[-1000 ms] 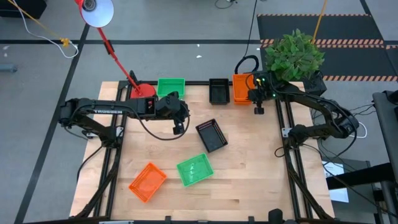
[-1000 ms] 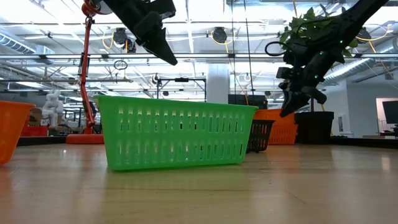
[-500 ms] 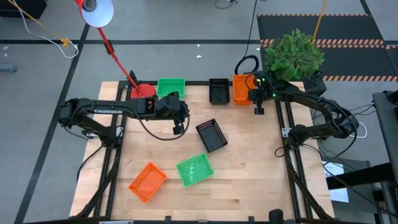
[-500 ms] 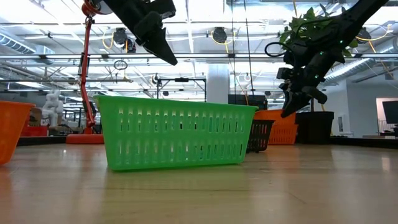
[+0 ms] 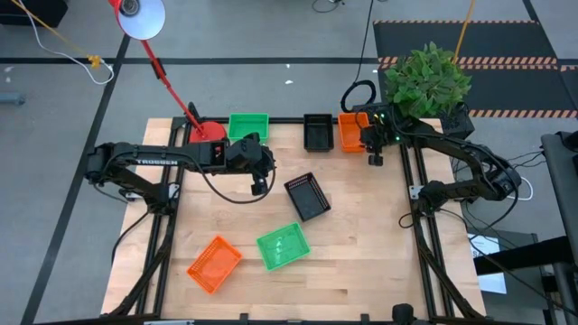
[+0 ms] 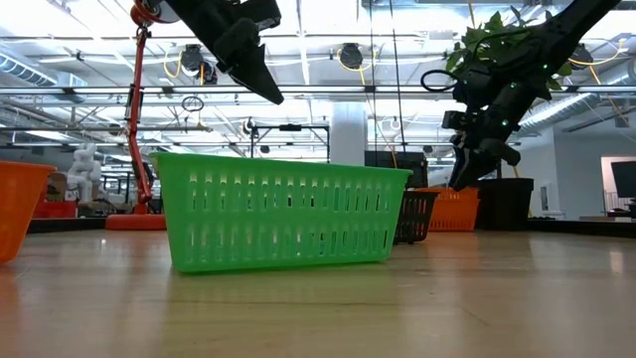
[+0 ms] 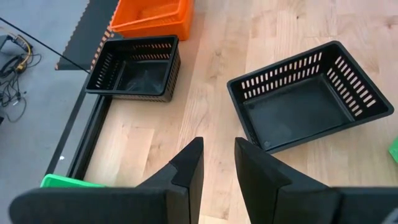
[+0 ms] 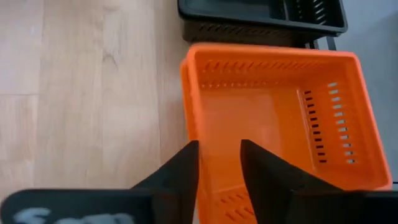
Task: Stack baskets by color
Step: Stack the bottom right orange bin on the top orange bin, then stack the bottom green bin on the top green bin
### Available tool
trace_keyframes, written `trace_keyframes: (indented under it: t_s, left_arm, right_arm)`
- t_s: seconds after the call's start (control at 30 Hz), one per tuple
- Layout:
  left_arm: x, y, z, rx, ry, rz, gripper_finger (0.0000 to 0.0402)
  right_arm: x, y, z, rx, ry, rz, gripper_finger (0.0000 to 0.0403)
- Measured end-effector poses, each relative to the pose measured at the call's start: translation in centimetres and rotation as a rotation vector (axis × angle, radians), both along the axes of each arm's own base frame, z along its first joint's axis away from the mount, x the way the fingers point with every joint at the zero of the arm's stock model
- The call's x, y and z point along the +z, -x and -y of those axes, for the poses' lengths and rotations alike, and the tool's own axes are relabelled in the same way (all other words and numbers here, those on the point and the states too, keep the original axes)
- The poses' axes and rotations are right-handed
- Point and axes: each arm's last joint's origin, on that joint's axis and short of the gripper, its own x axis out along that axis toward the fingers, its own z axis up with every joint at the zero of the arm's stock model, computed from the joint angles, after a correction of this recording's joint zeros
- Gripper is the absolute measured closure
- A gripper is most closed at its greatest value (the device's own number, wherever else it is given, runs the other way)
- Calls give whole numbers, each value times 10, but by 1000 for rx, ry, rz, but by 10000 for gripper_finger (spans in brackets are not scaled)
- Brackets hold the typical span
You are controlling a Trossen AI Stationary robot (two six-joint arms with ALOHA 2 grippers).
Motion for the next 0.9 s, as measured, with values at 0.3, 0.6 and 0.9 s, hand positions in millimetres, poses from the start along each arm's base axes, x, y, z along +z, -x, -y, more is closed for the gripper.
trace_keyframes:
  t_s: [0.3,0.6,0.9]
  left_arm:
    - [0,0,1,-1,4,5,311]
    - [3,-4,10,-82,15,42,311]
    - [2,-5,40,-213,-16,17,311]
  right_arm:
    - [17,-4,-14,-42,111,-10,257]
    - [54,-15,-58,-48,86,230,260]
    - [70,-25,-121,23,-169,385,261]
